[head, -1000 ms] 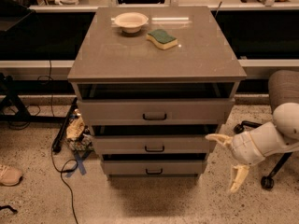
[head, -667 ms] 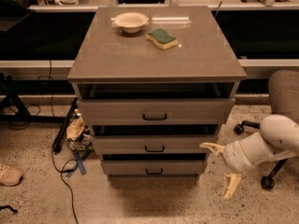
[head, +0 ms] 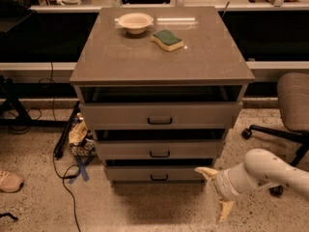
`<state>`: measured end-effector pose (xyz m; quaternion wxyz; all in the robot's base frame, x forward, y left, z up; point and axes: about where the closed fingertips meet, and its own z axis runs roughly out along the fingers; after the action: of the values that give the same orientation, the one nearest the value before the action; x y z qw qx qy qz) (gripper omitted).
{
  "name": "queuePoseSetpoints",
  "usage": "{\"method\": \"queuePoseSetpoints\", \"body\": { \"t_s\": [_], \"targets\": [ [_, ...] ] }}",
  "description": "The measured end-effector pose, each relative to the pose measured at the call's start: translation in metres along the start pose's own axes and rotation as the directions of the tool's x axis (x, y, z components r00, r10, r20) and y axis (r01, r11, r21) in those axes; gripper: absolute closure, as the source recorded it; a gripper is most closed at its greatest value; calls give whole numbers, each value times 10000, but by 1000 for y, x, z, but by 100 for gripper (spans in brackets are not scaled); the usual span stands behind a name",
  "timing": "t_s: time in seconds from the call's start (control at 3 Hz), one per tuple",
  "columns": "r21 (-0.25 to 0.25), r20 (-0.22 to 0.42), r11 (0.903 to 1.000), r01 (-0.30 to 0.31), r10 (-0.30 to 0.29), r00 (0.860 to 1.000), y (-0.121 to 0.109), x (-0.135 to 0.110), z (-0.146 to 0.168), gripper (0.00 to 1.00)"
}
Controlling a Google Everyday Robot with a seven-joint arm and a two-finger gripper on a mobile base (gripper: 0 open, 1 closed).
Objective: Open bottom drawer
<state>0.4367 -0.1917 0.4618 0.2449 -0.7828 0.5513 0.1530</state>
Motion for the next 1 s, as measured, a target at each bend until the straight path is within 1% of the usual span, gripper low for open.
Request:
{"method": "queuePoseSetpoints", "body": {
  "t_s": [0.33, 0.67, 1.0],
  "targets": [
    [637, -358, 9979, 77, -54, 9993, -16, 9, 1, 0],
    [638, -357, 9979, 76, -53, 9993, -16, 9, 1, 0],
    [835, -343, 9965, -27, 55, 9994, -17, 17, 13, 0]
  ]
}}
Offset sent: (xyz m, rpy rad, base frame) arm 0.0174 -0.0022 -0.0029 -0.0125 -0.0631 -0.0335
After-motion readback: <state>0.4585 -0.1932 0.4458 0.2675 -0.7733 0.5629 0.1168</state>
